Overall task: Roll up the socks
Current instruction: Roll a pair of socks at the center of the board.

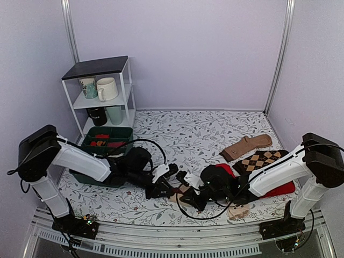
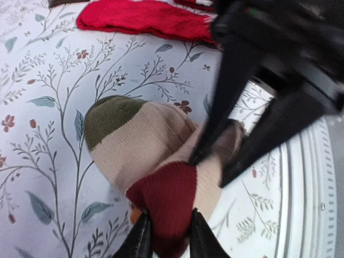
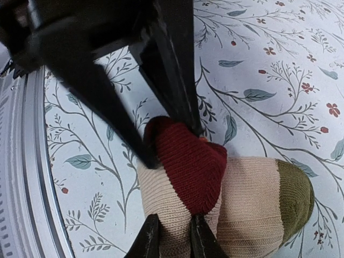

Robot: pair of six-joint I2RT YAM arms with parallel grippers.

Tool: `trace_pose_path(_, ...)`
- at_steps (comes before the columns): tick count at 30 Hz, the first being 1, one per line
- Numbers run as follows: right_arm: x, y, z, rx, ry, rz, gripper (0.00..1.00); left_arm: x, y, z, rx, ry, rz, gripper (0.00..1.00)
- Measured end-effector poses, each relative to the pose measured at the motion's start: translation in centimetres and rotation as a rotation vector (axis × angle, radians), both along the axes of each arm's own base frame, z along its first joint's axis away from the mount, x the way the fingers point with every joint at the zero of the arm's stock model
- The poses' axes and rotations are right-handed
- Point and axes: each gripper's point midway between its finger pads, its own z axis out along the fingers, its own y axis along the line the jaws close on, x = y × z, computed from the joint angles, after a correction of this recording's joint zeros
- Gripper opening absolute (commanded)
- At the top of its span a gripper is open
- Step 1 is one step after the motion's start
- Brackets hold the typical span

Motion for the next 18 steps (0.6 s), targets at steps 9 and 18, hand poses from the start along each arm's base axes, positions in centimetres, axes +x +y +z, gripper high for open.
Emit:
trace_pose_path(9,0.2,-0.2,-0.2,0.076,0.152,0.001,0.13,-1.0,0.8,4.3,-0.179,-0.175,-0.051,0.66)
trace_pose_path(18,0.8,-0.2,-0.6,0.124,0.329,0.045,0.13,-1.6,1.5,2.0,-0.17,-0.191,-0.072,0.65)
